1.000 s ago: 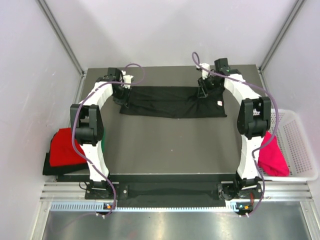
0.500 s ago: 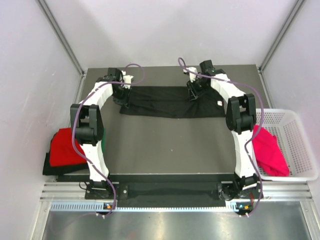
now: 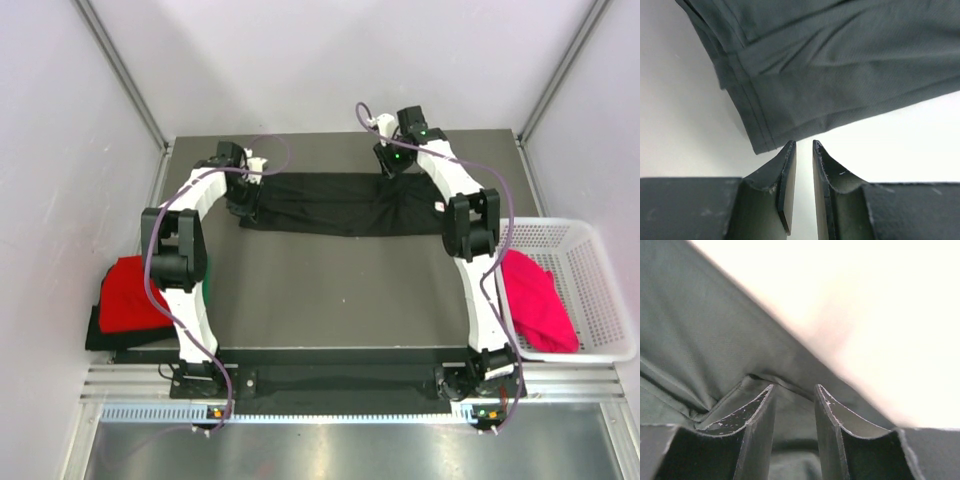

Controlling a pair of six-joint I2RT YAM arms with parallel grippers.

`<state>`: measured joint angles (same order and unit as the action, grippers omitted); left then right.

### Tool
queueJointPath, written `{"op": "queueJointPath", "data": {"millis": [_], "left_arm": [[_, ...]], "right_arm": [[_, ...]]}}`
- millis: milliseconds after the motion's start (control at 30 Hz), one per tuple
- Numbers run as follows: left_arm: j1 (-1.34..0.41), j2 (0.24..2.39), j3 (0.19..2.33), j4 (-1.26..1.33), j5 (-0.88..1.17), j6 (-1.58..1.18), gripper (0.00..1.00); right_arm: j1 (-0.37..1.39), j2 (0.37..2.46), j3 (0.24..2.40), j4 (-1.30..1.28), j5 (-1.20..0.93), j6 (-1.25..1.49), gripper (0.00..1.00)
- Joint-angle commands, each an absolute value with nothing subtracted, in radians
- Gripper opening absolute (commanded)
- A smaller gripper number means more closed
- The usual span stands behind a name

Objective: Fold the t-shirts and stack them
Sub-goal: Fold the tshirt

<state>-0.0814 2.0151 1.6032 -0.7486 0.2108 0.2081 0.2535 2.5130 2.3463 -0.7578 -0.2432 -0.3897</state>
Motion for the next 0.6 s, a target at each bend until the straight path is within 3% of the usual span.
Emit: {"op": "queueJointPath", "data": {"millis": [0,133,167,267,400,567], "left_arm": [[-0.083,1.944,1.569,-0.704,0.204,0.202,0.25],[-0.083,1.893,1.566,-0.707,0.201,0.23,0.32],[-0.083,1.879,1.568,-0.707,0.187,0.241,0.41],[-0.083,1.852,1.571,-0.722,0.175,0.268,0.53],[-0.083,1.879,1.606,-0.776,0.189,0.272,0.53],[-0.081,1.927,1.606,-0.766,0.21,0.29,0.51]], "right_arm": [[0.262,2.322,2.317,-0.709,-0.207,-0.4,0.37],[0.247,2.079,2.024,-0.613,-0.164,-0.42,0.39],[0.241,2.024,1.952,-0.586,-0.163,-0.422,0.42],[0.213,1.847,1.749,-0.577,-0.167,-0.422,0.6],[0.172,1.85,1.645,-0.803,-0.204,-0.498,0.6],[0.134,1.835,1.519,-0.854,-0.221,-0.555,0.54]]}}
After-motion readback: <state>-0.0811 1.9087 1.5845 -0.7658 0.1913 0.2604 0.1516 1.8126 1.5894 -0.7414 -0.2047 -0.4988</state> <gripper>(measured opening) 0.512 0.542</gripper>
